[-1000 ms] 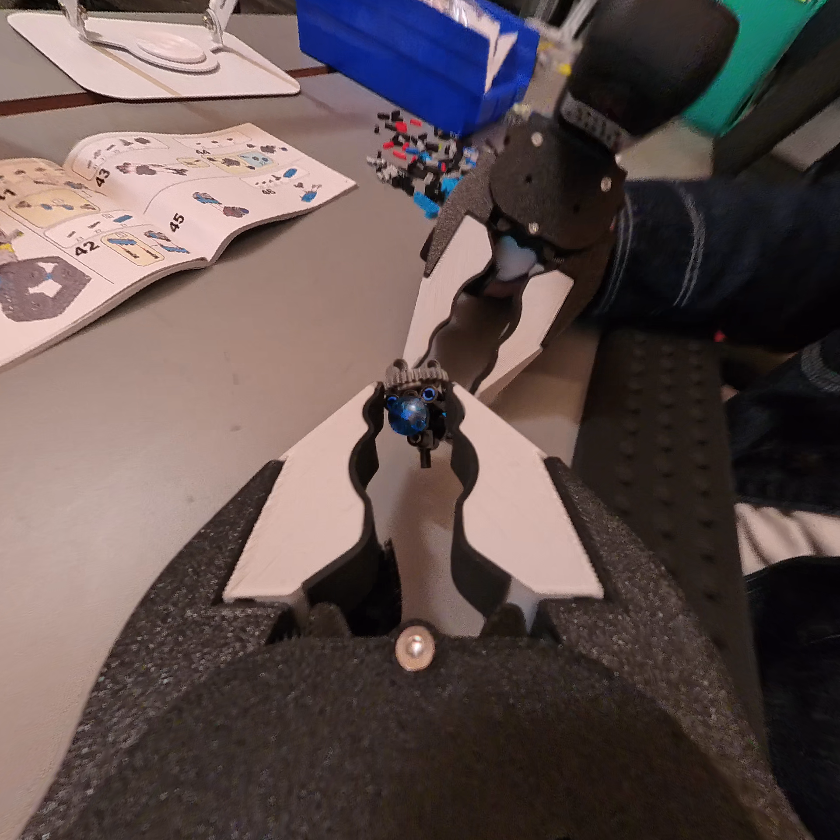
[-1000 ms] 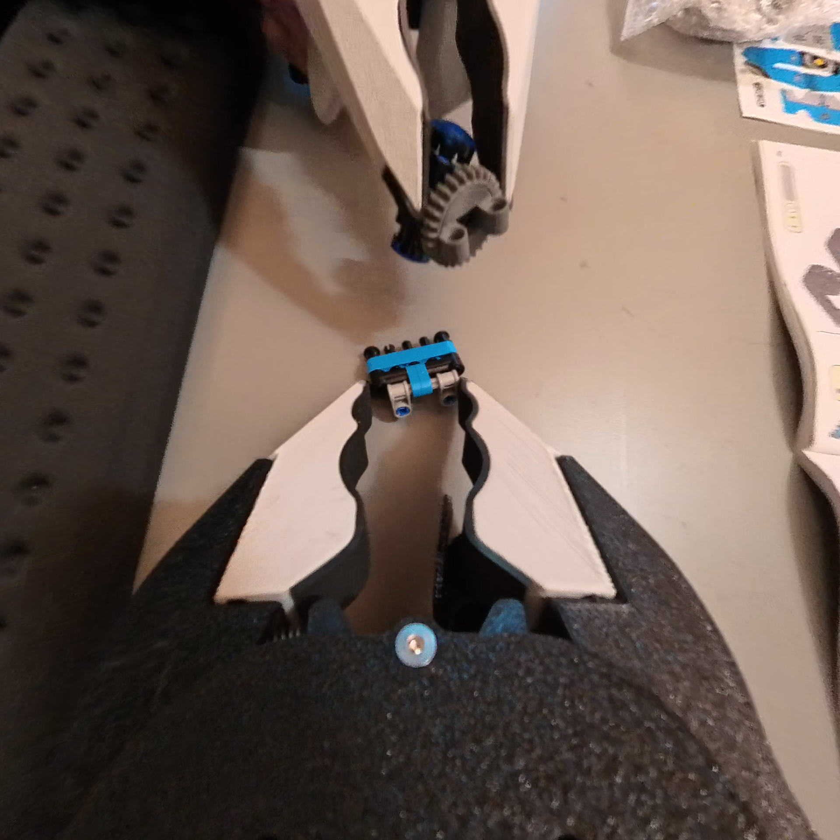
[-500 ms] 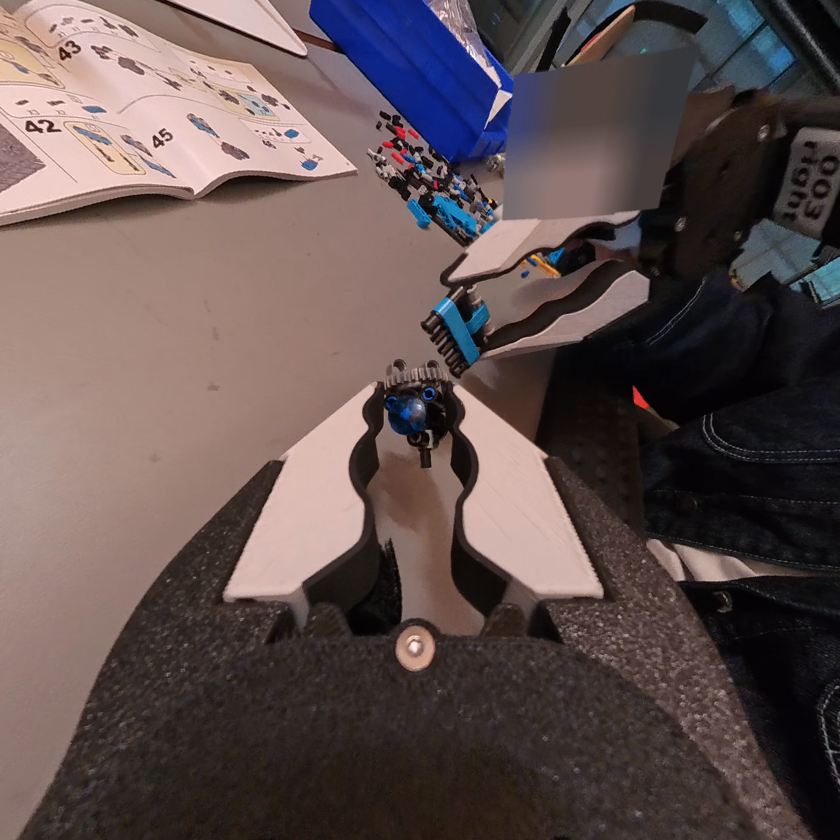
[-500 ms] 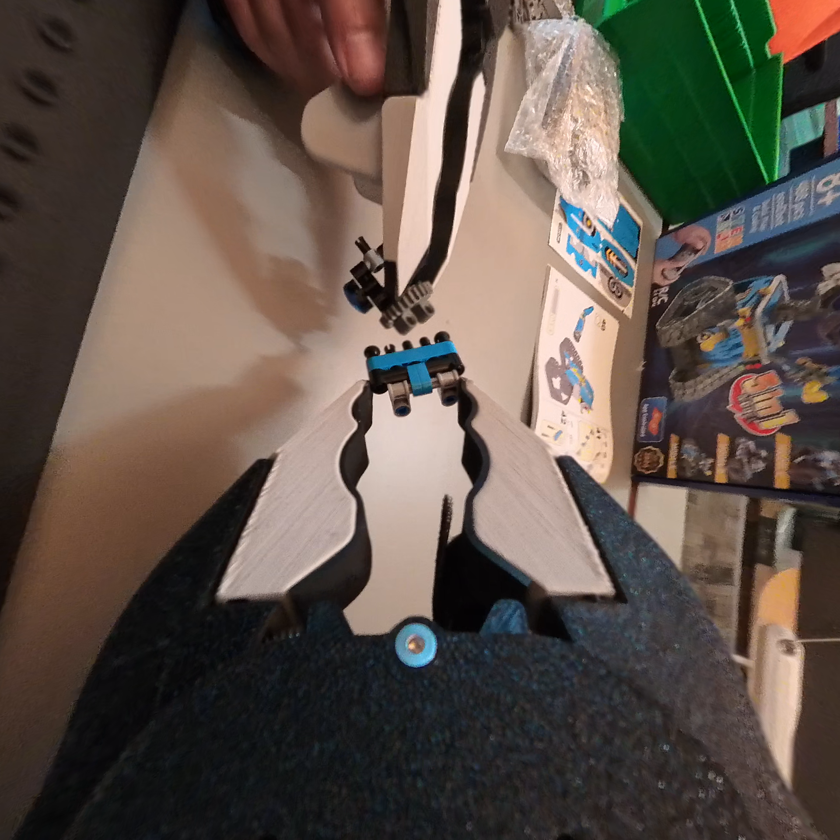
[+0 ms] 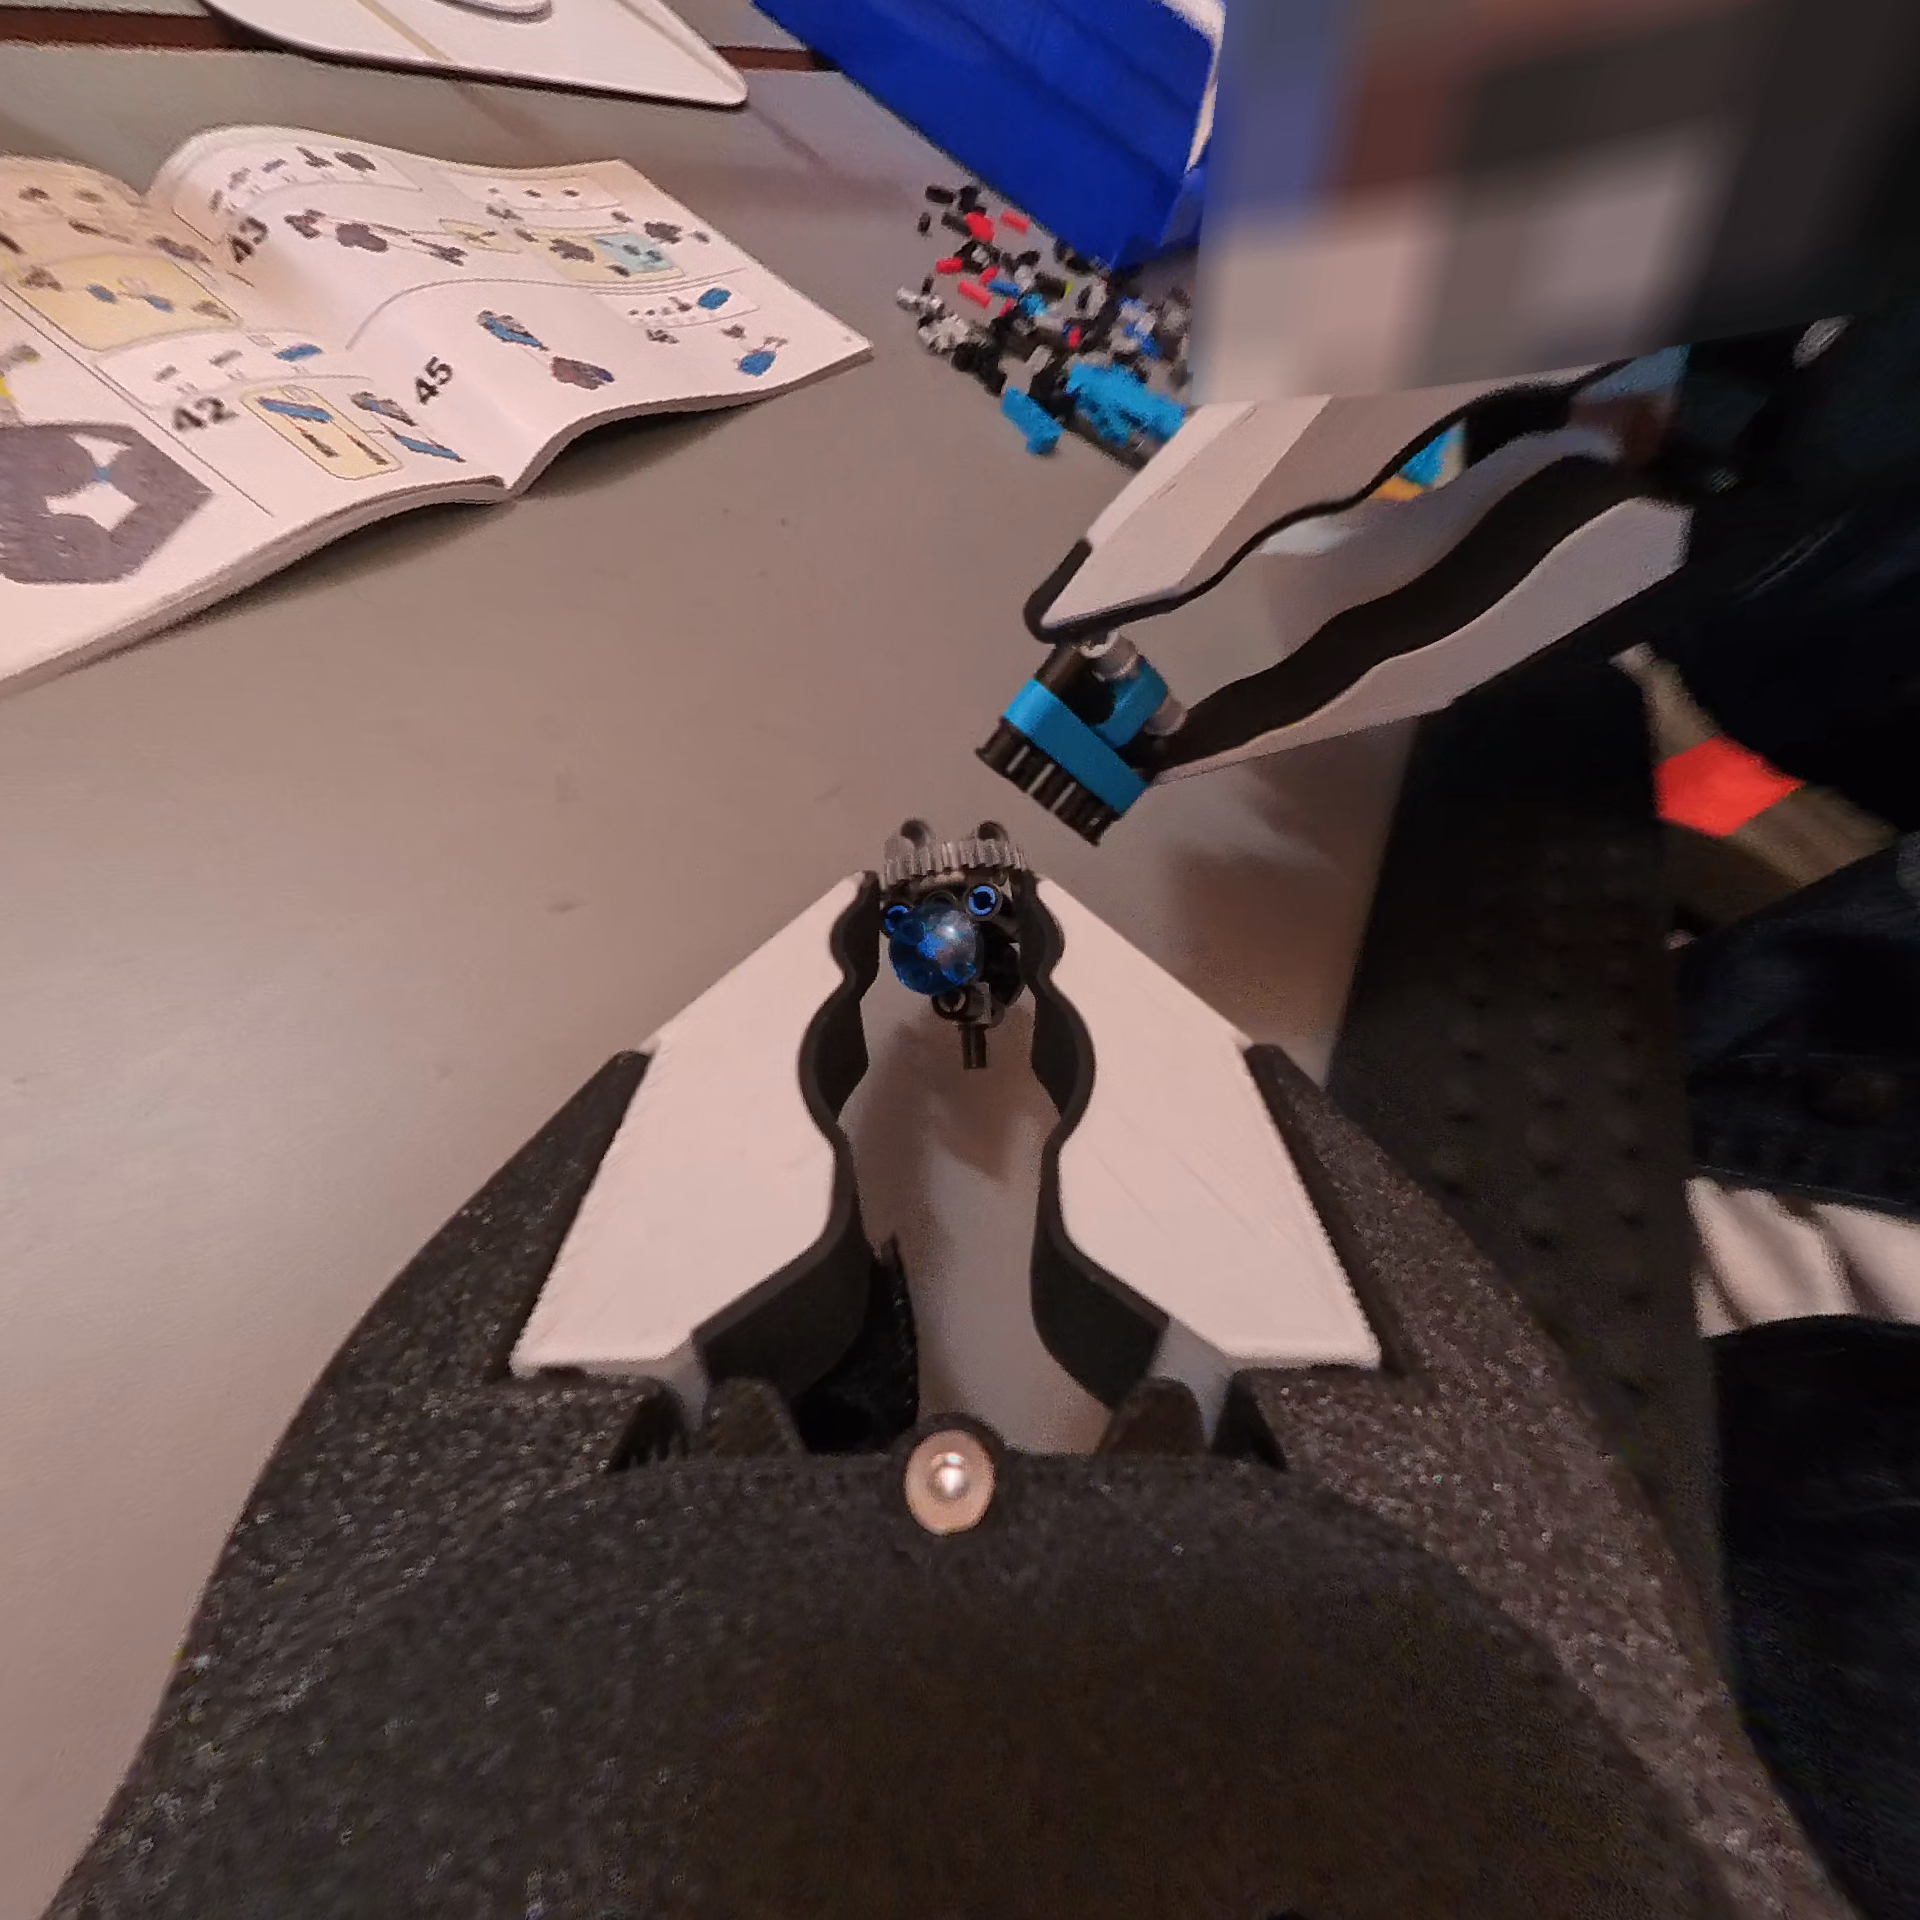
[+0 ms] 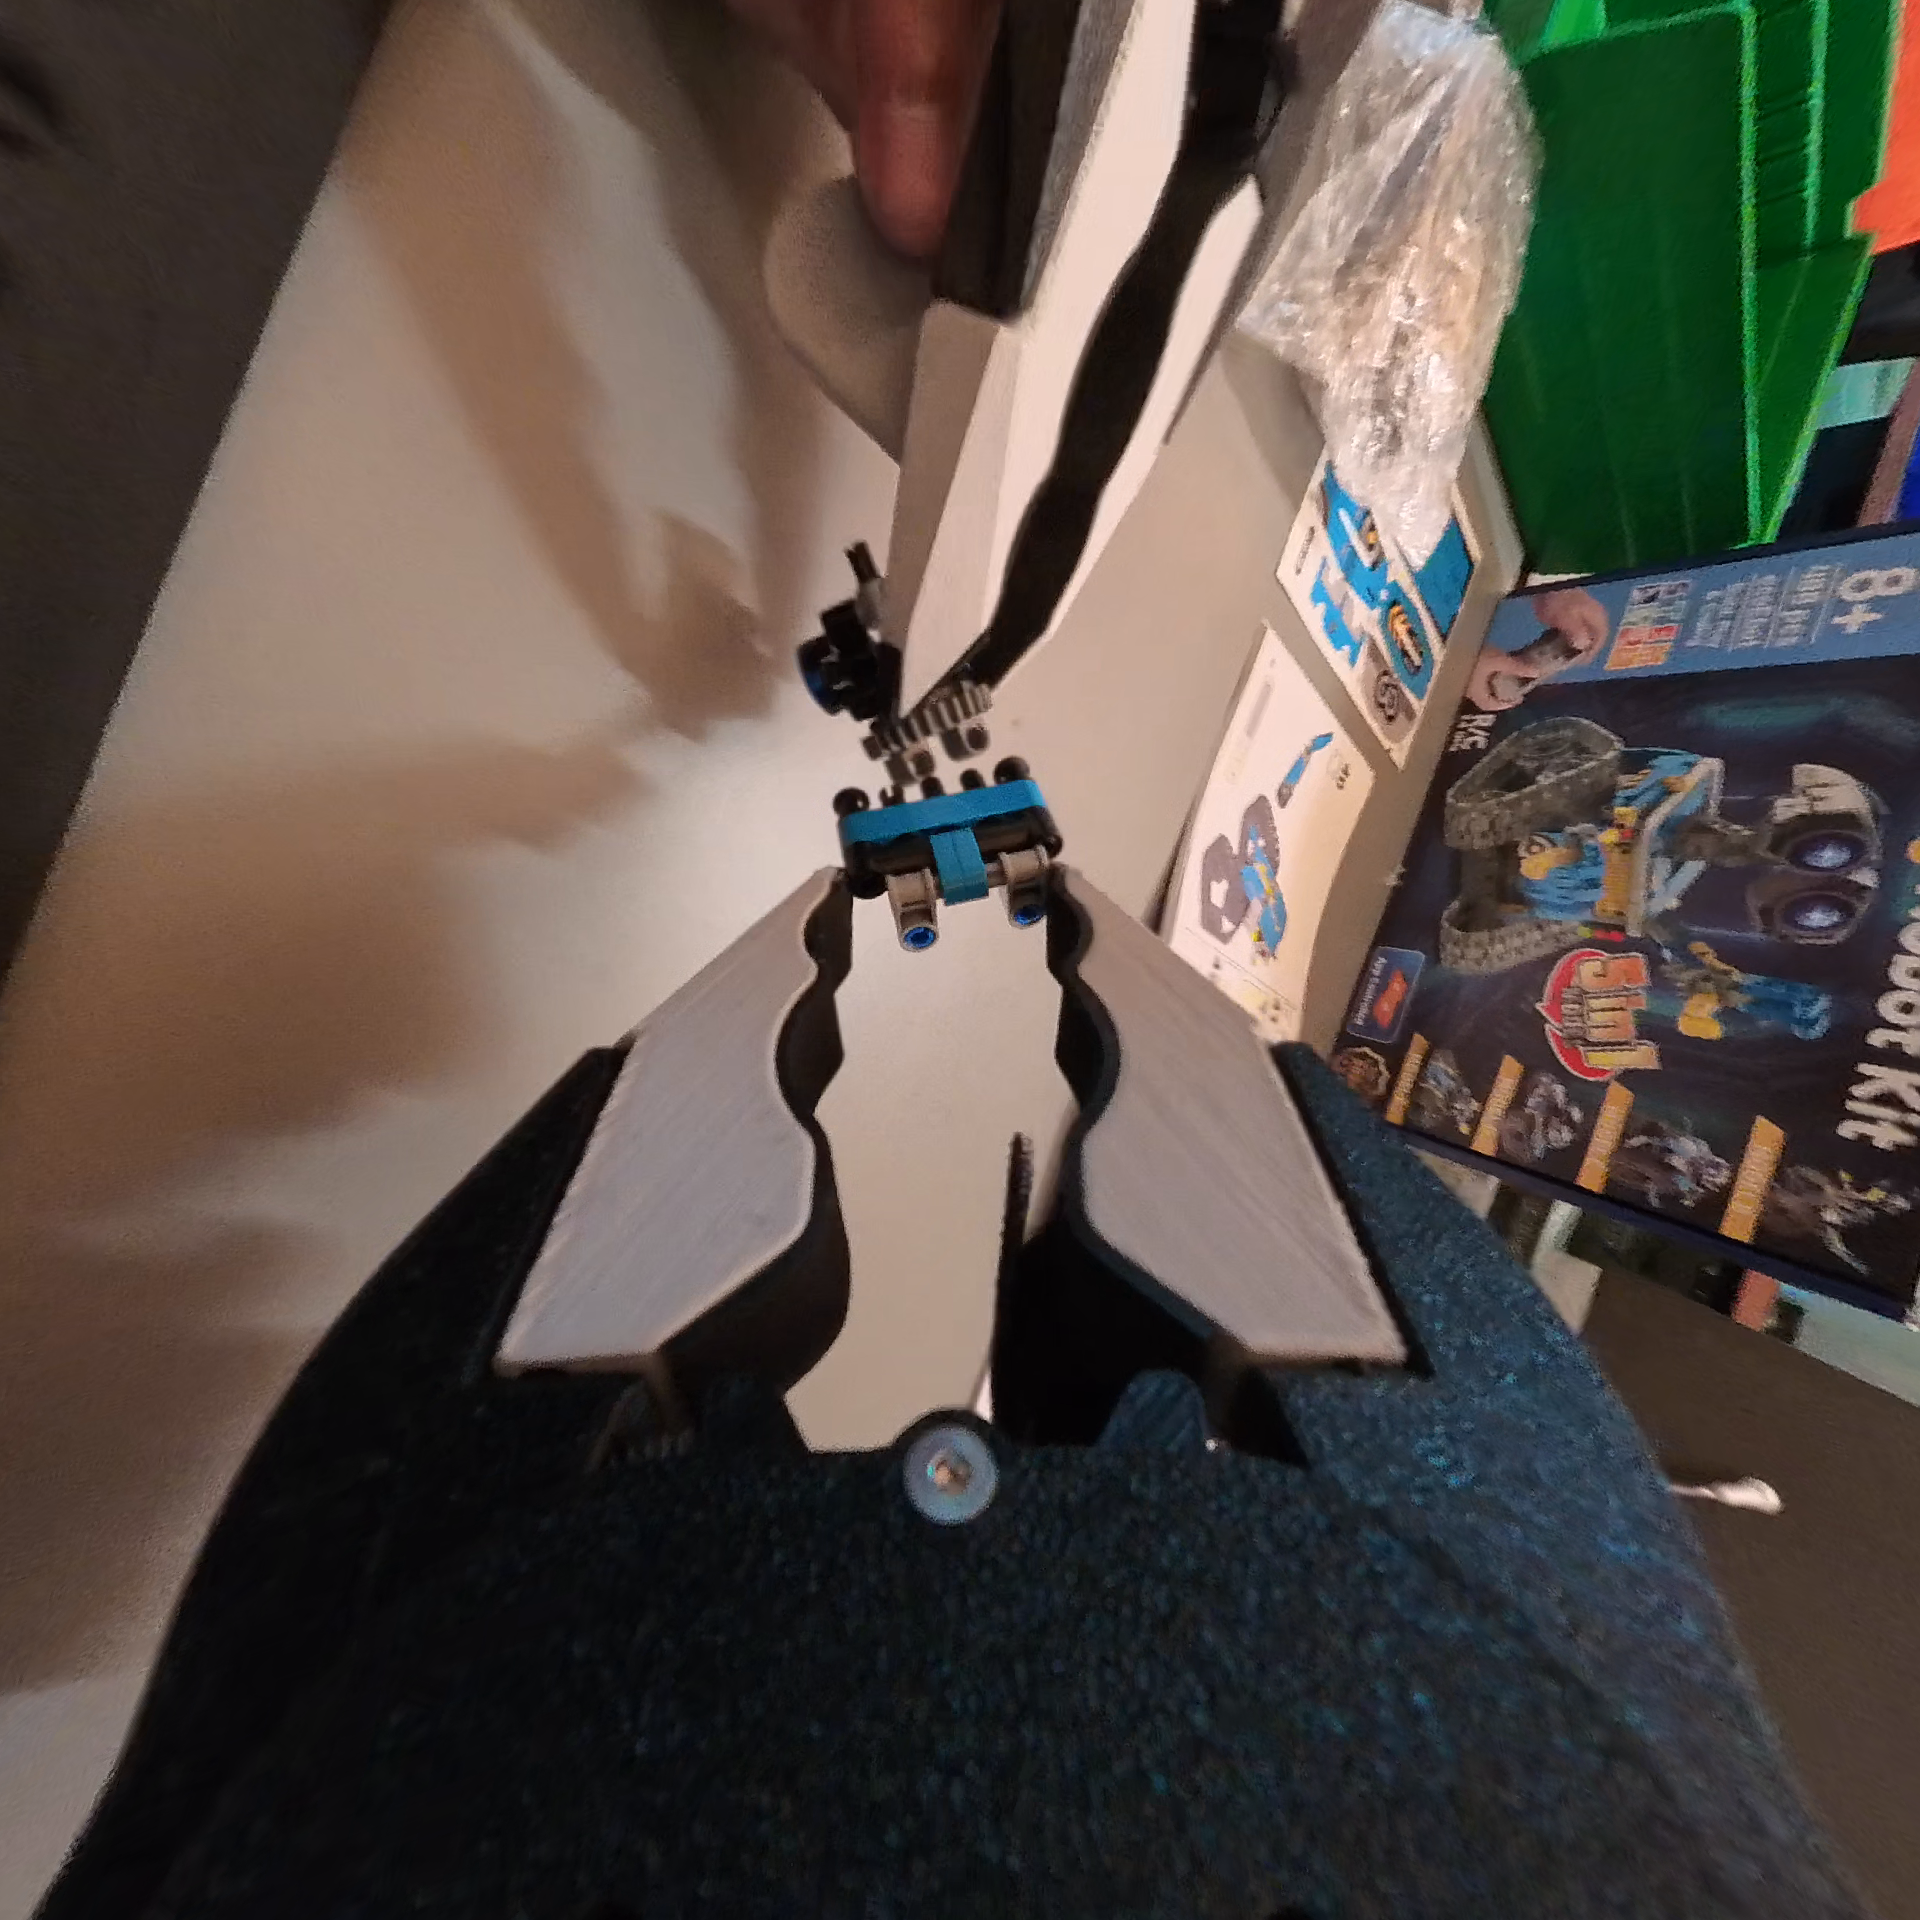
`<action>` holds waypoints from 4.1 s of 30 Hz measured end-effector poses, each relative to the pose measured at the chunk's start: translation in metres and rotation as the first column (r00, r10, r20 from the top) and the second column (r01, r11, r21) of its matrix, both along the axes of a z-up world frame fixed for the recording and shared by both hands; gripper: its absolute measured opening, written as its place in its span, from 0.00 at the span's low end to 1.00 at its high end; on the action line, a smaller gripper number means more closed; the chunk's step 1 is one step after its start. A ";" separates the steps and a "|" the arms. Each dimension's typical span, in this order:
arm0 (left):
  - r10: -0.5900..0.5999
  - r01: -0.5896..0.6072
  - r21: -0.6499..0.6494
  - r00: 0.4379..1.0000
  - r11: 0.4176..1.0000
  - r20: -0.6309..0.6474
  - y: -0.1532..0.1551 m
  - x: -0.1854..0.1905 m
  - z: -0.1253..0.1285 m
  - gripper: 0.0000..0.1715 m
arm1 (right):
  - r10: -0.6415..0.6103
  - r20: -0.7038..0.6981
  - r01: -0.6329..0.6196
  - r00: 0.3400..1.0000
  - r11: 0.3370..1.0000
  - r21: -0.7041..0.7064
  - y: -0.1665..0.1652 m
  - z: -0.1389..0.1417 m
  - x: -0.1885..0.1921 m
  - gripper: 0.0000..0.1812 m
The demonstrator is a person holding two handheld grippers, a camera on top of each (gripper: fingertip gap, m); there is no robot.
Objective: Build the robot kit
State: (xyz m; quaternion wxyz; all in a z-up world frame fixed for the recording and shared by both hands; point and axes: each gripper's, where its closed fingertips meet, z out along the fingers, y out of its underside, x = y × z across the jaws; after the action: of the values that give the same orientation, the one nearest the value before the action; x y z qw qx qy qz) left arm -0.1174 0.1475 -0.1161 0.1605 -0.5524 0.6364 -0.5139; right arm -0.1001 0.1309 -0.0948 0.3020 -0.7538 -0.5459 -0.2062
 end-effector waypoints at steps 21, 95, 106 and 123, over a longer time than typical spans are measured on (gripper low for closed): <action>-0.027 0.038 0.274 0.999 0.961 -0.044 -0.006 0.000 -0.022 0.15 | 0.023 0.127 -0.005 0.992 0.990 -0.137 0.005 -0.030 -0.003 0.20; 0.038 -0.037 0.025 0.997 0.999 -0.065 0.011 -0.001 -0.013 0.15 | 0.108 0.134 -0.068 0.985 0.959 -0.275 0.029 -0.022 -0.013 0.23; 0.056 -0.061 -0.154 0.998 0.986 -0.035 0.014 0.000 0.003 0.14 | 0.026 -0.122 -0.046 0.992 0.985 -0.164 0.030 -0.011 -0.012 0.22; 0.100 -0.182 -0.283 0.954 0.942 -0.282 0.025 0.003 -0.033 0.14 | -0.127 -0.461 0.126 0.878 0.991 -0.034 0.035 -0.050 -0.010 0.22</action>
State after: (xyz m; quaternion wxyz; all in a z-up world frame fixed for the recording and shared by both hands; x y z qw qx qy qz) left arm -0.1145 0.1729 -0.1488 0.0237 -0.6784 0.5231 -0.5153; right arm -0.1103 0.1657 -0.1449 0.4080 -0.8157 -0.4082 -0.0395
